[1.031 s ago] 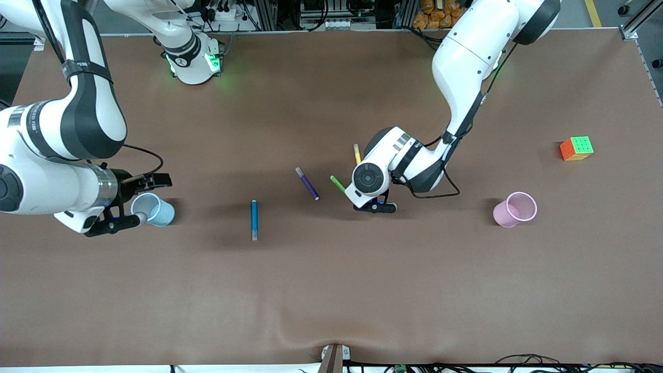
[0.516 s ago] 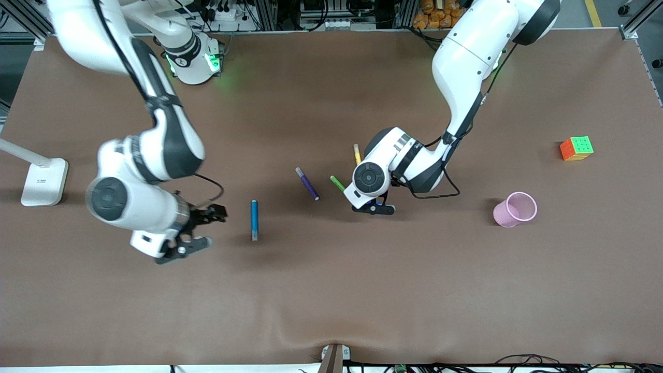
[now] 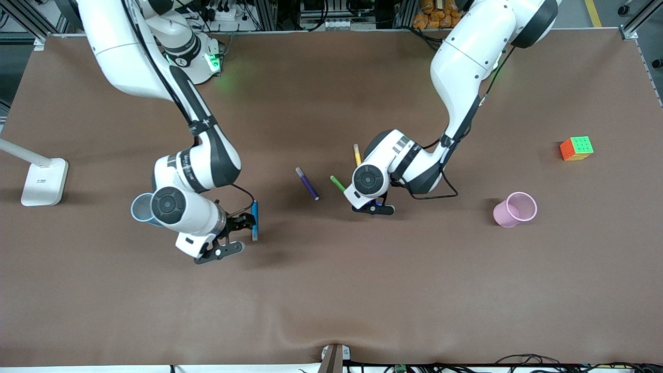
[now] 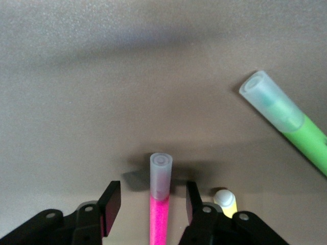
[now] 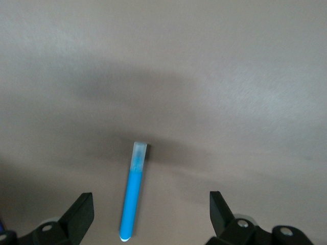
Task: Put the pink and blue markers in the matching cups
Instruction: 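Grasp the blue marker with the right gripper and lift, then carry the pink marker toward the pink cup with the left gripper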
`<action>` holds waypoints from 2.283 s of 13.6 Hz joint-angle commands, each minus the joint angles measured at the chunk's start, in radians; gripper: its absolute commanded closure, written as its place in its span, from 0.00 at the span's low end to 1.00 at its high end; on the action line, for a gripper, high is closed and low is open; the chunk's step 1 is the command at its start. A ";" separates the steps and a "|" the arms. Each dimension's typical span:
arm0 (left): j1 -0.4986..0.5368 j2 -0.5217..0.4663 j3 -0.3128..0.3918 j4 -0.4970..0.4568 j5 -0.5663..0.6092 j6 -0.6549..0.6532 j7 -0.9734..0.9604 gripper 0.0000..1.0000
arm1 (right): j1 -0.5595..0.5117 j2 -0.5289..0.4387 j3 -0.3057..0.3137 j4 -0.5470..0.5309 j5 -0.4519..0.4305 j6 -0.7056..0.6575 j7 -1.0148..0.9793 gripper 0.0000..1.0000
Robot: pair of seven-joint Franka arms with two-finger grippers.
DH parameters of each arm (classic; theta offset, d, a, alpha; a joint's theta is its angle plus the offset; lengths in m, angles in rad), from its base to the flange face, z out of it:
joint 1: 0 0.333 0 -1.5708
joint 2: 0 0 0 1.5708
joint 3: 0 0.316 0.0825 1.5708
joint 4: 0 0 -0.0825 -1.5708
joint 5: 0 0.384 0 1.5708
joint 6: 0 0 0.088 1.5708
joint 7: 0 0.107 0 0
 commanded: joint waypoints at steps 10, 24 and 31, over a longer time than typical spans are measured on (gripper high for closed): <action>-0.006 0.028 0.004 0.020 0.012 0.034 0.044 0.94 | 0.075 0.014 -0.012 -0.125 -0.019 0.206 0.166 0.00; 0.290 -0.413 0.012 0.014 0.027 -0.172 0.096 1.00 | 0.084 0.100 -0.012 -0.041 -0.083 0.214 0.166 0.00; 0.539 -0.526 0.012 0.011 0.029 -0.190 0.247 1.00 | 0.075 0.112 -0.012 -0.039 -0.085 0.214 0.166 0.35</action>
